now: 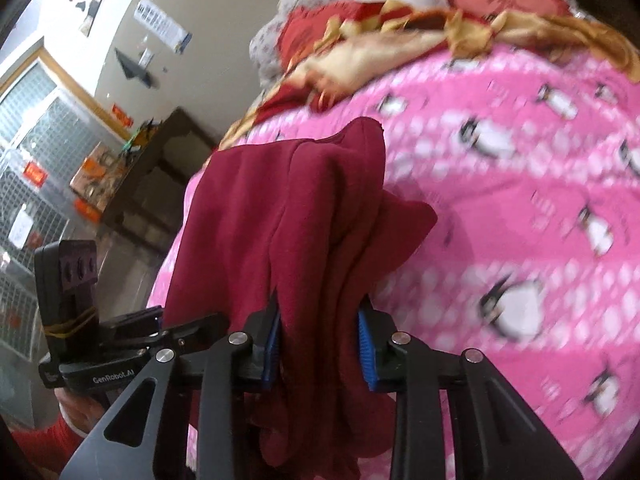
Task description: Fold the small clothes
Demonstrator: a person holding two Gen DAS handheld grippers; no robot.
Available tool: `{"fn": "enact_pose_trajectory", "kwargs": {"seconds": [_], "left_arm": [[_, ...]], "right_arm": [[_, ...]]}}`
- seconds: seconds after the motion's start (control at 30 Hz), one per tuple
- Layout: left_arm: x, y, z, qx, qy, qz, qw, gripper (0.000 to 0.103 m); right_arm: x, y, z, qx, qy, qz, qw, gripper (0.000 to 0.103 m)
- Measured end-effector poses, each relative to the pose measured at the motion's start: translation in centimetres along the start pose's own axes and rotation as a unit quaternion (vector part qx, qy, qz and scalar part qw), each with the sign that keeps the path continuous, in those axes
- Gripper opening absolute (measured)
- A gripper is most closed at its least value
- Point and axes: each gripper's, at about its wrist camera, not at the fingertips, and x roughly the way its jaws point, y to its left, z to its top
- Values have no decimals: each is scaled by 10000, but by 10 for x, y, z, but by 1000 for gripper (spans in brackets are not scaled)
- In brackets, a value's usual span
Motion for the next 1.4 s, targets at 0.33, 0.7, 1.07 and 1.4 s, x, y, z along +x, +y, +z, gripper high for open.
{"fn": "enact_pose_trajectory", "kwargs": {"seconds": [0.33,0.7,1.07,1.4], "left_arm": [[14,17,-22,-277,-13,284,9992,60],[-18,9,-25,-196,-753,817,9936,76],[-44,-6,-33,-168,-1269,1025,9865,78],[-74,-19,-32,-219,-1740,1138,9779,78]], "right_arm": [[3,2,-16,-316,82,-864,9957,55],[-10,83,-59,-1936,188,-898,9768,34],[-23,71,-69,-1663,-146,-1130,9795,35],[-54,92,-56,-1240,-870,-1614,9752,50]]}}
